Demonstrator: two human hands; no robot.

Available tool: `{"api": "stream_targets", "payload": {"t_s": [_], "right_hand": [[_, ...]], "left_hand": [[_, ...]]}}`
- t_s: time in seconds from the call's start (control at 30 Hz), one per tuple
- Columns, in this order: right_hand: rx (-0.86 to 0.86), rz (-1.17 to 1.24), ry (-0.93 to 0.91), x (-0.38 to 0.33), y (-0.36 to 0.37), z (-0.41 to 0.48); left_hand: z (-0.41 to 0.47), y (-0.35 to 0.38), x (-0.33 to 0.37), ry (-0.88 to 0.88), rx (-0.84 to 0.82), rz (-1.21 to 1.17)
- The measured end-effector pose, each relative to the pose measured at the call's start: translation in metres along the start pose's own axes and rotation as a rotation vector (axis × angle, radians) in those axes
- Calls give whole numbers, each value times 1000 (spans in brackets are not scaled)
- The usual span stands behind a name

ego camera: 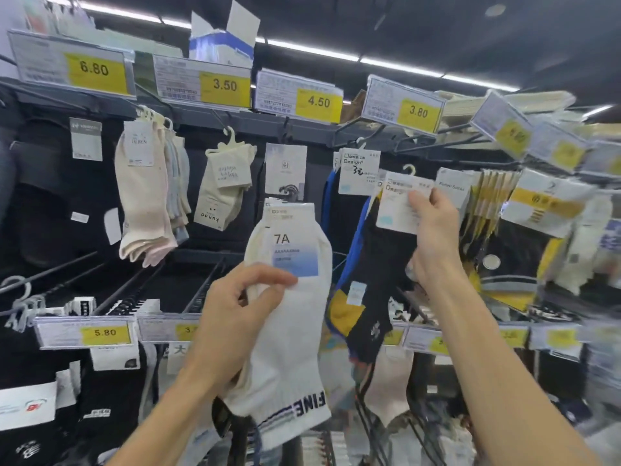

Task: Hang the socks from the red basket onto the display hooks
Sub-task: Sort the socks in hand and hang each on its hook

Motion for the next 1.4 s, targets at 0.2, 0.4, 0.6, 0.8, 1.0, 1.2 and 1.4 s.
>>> {"api": "stream_targets", "payload": {"t_s": [0.2,0.4,0.6,0.8,1.0,1.2,1.4], "right_hand": [[13,-214,-157,-1,32,52],[-51,-137,-198,-2,59,72],[-100,-198,-216,11,71,76],[-99,-412,-245,11,72,75],[34,-426,-507,-33,49,-11],[-435,-407,-345,-23,75,-119],[-483,-253,-193,-6,58,-158]], "left_hand": [[-4,4,-2,-13,-11,-8],[-6,-3,-3,-19,14,-8],[-6,-6,-6,-18,14,-23],[-5,-7,-7,-11,22,-2],[-6,-5,-6,22,-9,-108],[-4,-1,-12,-45,17,-173],[-34,12,-39,-392,-121,-501]]}}
Point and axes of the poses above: each hand's wrist, its own z-axis towards the middle knuckle, its own y-axis out of the palm, x = y × z, the point moved 9 cm from there along z, towards the middle knuckle, and after that the axes turned 8 degrees about x, right-handed, at the moved point
